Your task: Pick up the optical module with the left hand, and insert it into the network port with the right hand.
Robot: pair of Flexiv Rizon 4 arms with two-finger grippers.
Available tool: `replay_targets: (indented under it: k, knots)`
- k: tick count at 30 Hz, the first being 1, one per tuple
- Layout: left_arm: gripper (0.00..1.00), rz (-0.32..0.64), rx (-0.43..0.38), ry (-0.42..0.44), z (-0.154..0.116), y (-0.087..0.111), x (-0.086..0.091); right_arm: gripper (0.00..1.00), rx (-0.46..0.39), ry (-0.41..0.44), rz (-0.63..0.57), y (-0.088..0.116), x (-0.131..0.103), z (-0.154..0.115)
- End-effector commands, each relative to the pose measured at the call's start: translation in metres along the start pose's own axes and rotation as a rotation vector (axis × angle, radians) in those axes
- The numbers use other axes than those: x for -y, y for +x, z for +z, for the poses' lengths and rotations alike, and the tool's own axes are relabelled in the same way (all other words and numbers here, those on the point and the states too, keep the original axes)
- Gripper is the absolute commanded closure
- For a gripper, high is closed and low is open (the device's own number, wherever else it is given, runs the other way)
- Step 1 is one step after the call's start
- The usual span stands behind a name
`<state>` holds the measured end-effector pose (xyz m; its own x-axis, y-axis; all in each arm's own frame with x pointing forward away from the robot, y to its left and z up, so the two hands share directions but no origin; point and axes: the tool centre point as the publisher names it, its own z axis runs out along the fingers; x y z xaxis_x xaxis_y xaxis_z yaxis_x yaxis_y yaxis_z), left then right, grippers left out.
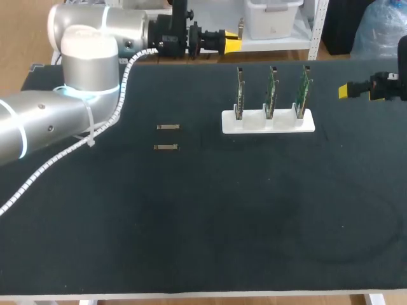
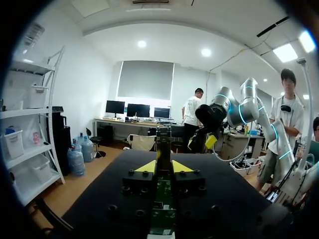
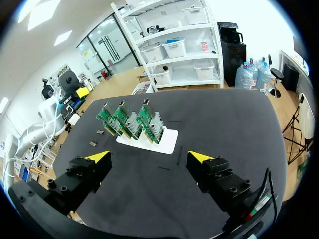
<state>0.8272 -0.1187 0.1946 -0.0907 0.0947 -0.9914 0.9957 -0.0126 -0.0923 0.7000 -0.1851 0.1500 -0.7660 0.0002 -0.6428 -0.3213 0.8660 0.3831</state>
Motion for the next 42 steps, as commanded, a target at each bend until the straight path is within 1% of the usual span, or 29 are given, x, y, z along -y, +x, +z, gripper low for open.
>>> replay_targets:
  k: [1,8,22,42]
  knots:
    - [1.00,-0.003,0.010,-0.004,0.0004,0.0027,0.0003,0.00,0.000,0.000,0.000,0.0000,0.0000,0.0000]
    - [1.00,-0.011,0.017,-0.004,0.0019,0.0049,-0.0012,0.00,0.000,0.000,0.000,0.0000,0.0000,0.0000]
    - [1.00,-0.019,0.002,0.008,0.0071,0.0087,-0.0010,0.00,0.000,0.000,0.000,0.0000,0.0000,0.0000]
    - [1.00,-0.012,-0.004,0.004,0.0072,0.0088,-0.0015,0.00,0.000,0.000,0.000,0.0000,0.0000,0.0000]
